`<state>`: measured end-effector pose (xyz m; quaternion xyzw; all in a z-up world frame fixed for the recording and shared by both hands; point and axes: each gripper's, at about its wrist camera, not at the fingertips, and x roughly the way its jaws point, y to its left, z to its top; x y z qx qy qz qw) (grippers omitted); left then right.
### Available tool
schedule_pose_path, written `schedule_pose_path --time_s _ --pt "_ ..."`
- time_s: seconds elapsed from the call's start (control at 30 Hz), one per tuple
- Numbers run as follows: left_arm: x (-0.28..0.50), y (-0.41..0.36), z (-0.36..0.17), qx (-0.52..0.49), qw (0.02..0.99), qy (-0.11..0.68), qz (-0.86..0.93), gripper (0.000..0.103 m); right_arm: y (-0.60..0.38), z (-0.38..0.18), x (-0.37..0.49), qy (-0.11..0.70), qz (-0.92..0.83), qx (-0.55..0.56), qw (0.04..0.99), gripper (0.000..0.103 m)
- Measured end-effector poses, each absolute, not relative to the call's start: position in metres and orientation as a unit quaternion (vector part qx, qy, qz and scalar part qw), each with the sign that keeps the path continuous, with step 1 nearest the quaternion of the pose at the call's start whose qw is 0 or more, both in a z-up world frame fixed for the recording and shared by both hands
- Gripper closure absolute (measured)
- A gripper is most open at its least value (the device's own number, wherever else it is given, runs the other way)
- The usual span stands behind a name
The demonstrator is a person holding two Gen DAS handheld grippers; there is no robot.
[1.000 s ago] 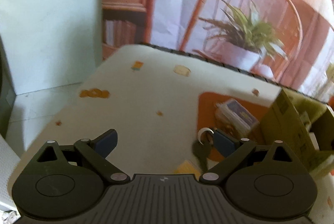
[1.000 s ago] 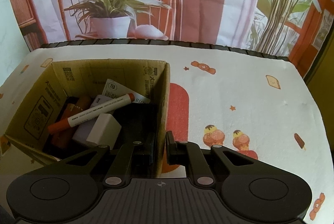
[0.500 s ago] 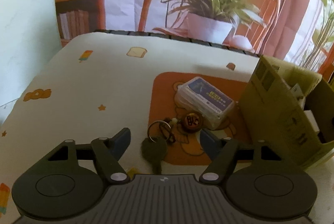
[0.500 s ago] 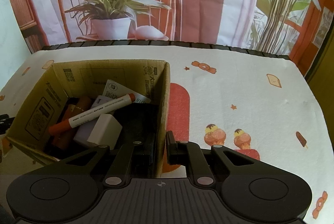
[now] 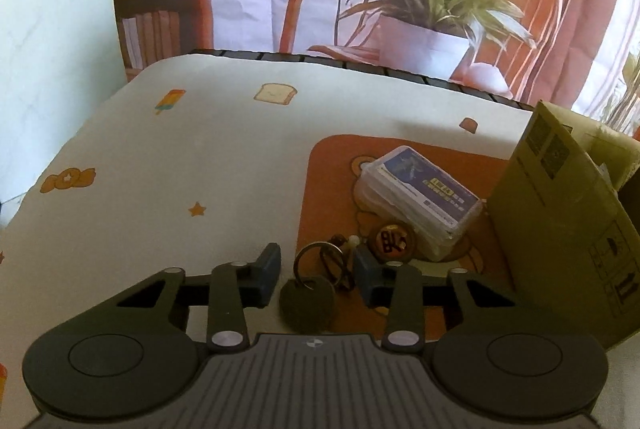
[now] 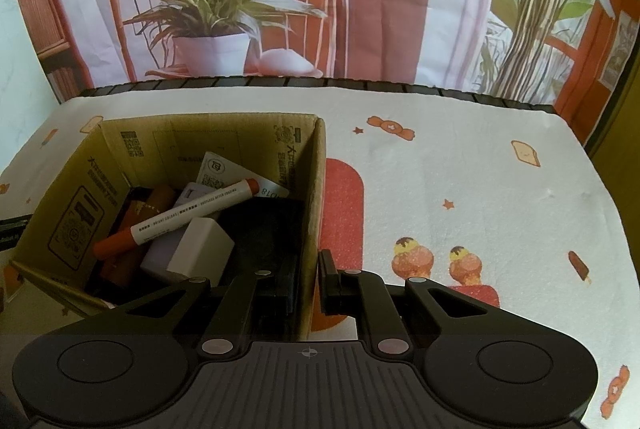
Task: Organize rigid objects
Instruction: 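Close the left tool on the metal key ring, then lift the keys with the left tool and carry them over the box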
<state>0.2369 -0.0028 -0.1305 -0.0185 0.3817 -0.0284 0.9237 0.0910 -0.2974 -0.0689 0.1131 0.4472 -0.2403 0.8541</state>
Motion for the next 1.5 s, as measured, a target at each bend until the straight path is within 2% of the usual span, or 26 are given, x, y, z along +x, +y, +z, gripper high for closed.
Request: schedule_pose_path --time_s 0.17,0.27,0.5,1.07,1.5 --pt "0.238 0.000 -0.131 -0.024 0.924 0.381 -0.030 0.064 -0.298 -0.069 0.091 0.447 -0.240 0.113 0.854 0.091" --pt "0.238 -0.002 -0.131 -0.022 0.924 0.380 -0.038 0.073 -0.298 -0.069 0.091 0.447 -0.240 0.114 0.854 0.091" --pt "0.222 -0.003 -0.117 -0.039 0.933 0.354 -0.050 0.073 -0.299 -0.071 0.089 0.443 -0.239 0.121 0.856 0.091" --pt "0.175 0.002 -0.025 -0.087 0.965 0.237 -0.076 0.073 -0.300 -0.072 0.087 0.439 -0.239 0.126 0.857 0.091" --pt "0.176 -0.044 0.027 -0.098 0.965 0.183 -0.161 0.073 -0.301 -0.073 0.087 0.438 -0.239 0.127 0.857 0.091"
